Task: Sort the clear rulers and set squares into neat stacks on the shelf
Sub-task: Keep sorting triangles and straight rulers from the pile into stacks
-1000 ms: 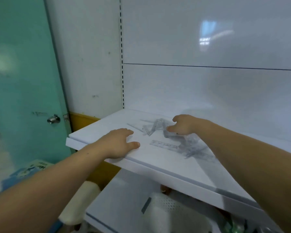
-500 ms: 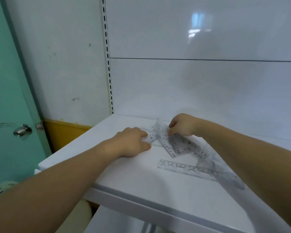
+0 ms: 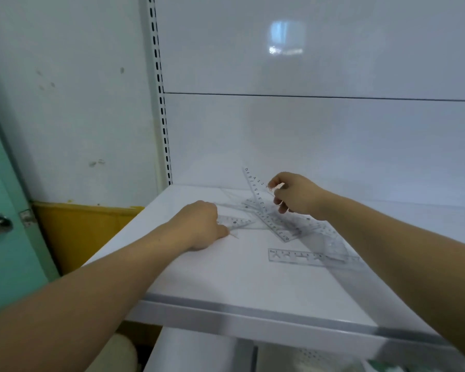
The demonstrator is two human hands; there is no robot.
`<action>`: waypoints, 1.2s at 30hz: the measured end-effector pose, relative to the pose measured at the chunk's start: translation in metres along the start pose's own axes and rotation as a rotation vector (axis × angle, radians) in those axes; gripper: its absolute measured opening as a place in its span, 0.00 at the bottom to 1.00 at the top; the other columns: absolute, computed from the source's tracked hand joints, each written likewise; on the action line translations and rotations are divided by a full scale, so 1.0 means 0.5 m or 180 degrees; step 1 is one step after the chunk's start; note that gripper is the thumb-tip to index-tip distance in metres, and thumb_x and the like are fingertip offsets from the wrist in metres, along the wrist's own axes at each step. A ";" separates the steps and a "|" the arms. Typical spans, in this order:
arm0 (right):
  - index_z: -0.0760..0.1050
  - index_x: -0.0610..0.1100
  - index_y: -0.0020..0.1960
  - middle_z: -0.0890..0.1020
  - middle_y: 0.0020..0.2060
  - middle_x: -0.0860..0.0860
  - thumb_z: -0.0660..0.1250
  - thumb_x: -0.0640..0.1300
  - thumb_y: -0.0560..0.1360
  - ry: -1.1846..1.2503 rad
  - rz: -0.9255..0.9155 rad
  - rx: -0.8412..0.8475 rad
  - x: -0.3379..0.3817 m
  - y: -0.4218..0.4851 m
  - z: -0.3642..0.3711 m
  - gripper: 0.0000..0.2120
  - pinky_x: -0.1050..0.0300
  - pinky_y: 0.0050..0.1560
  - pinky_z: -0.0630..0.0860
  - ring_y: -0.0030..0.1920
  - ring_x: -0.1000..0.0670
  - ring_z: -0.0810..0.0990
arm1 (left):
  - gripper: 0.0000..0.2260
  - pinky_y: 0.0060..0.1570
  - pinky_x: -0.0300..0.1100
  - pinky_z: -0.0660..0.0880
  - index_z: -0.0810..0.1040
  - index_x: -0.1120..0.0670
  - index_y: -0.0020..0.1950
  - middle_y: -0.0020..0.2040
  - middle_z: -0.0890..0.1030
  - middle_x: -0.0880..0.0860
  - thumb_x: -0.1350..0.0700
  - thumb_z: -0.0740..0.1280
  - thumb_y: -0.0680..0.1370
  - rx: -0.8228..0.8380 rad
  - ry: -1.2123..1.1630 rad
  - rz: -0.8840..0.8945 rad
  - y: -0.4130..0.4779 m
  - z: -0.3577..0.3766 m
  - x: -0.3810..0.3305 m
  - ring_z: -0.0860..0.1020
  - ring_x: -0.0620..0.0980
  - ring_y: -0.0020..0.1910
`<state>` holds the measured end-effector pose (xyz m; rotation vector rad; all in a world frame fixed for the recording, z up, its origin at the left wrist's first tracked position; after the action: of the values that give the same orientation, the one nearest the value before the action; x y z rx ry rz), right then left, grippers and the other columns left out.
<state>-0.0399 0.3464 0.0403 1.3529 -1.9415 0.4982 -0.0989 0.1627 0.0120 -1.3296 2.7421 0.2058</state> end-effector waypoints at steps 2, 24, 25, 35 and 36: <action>0.71 0.52 0.58 0.80 0.45 0.46 0.53 0.34 0.77 -0.0005 0.0052 -0.0025 0.001 -0.011 0.002 0.18 0.61 0.33 0.75 0.33 0.49 0.81 | 0.22 0.47 0.42 0.69 0.71 0.56 0.63 0.57 0.75 0.54 0.44 0.66 0.76 -0.0026 -0.0381 0.0036 -0.002 -0.002 0.005 0.74 0.52 0.53; 0.63 0.50 0.69 0.77 0.42 0.47 0.48 0.50 0.82 -0.2144 -0.1107 -0.0911 0.130 -0.138 -0.013 0.17 0.50 0.45 0.73 0.44 0.41 0.76 | 0.31 0.42 0.34 0.67 0.61 0.48 0.74 0.44 0.73 0.46 0.54 0.70 0.75 -0.0678 -0.2306 0.0600 -0.037 -0.059 0.044 0.72 0.42 0.41; 0.59 0.53 0.73 0.77 0.48 0.47 0.48 0.51 0.82 -0.2247 -0.1091 -0.0850 0.126 -0.141 -0.010 0.20 0.50 0.50 0.73 0.49 0.42 0.75 | 0.31 0.42 0.33 0.66 0.61 0.48 0.74 0.44 0.72 0.46 0.54 0.71 0.75 -0.0706 -0.2279 0.0686 -0.043 -0.067 0.040 0.72 0.42 0.39; 0.48 0.51 0.78 0.66 0.66 0.49 0.58 0.55 0.79 -0.2255 -0.0111 -0.0683 0.009 -0.222 -0.073 0.32 0.56 0.64 0.63 0.64 0.46 0.67 | 0.29 0.39 0.37 0.69 0.63 0.44 0.71 0.40 0.71 0.47 0.53 0.71 0.74 -0.0553 -0.2064 0.1218 -0.091 -0.082 -0.064 0.72 0.46 0.37; 0.51 0.53 0.77 0.67 0.66 0.50 0.61 0.56 0.78 -0.2170 -0.0002 -0.0722 -0.007 -0.240 -0.091 0.32 0.57 0.62 0.65 0.63 0.47 0.69 | 0.29 0.39 0.38 0.68 0.64 0.45 0.71 0.43 0.72 0.48 0.51 0.72 0.73 -0.0496 -0.2051 0.1213 -0.093 -0.075 -0.083 0.72 0.46 0.40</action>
<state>0.0867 0.3331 0.0585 1.4893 -2.4348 -0.2243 -0.0374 0.1606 0.0511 -0.5880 2.4015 0.7398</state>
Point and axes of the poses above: each hand's wrist, its own y-axis towards the middle knuckle, its own z-axis out of the palm, x = y × z, the point moved 10 cm from there along y, towards the middle knuckle
